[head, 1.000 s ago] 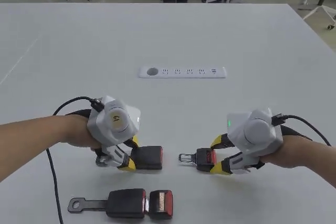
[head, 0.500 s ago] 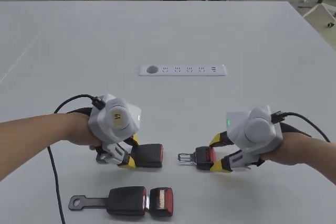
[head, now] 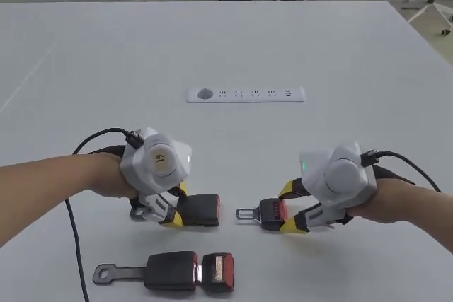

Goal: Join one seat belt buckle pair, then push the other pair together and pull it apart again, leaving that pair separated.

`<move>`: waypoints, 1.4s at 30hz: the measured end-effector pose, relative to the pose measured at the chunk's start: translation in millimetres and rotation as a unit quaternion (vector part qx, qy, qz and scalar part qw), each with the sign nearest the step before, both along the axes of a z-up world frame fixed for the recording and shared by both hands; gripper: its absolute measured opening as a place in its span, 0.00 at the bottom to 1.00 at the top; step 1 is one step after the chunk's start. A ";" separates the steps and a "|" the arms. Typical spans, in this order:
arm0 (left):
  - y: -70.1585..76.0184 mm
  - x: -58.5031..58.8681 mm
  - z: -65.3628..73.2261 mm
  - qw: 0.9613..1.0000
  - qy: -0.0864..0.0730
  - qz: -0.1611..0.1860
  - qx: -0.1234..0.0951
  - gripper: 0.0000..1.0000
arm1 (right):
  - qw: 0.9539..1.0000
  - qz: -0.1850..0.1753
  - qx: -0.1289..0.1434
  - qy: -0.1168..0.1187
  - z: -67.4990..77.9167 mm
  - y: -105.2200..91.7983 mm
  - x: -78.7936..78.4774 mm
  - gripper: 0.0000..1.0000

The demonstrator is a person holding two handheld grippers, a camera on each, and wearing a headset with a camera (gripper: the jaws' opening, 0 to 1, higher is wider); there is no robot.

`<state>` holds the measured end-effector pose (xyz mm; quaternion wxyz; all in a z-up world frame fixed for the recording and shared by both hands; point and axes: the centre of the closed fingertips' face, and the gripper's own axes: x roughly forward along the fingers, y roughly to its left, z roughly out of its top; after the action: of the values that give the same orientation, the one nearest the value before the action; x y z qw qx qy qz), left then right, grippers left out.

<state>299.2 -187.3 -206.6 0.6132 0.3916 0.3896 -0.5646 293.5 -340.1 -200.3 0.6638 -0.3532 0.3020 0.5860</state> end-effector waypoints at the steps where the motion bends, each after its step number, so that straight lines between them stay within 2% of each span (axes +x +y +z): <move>1: 0.1 0.2 -0.1 1.000 0.000 0.000 0.000 0.30 | 1.000 0.001 0.001 0.000 0.4 1.4 -0.5 0.29; 34: 2.9 3.6 -4.9 1.000 0.010 0.007 0.016 0.30 | 1.000 -0.010 0.022 0.004 2.7 37.0 4.5 0.29; 42: 1.6 1.7 -3.9 1.000 0.005 0.010 0.015 0.30 | 1.000 -0.007 0.024 -0.004 2.3 45.0 3.1 0.29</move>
<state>300.9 -185.7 -210.4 0.6110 0.3940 0.4051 -0.5543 296.5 -295.1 -198.1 0.6773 -0.3371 0.2877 0.5872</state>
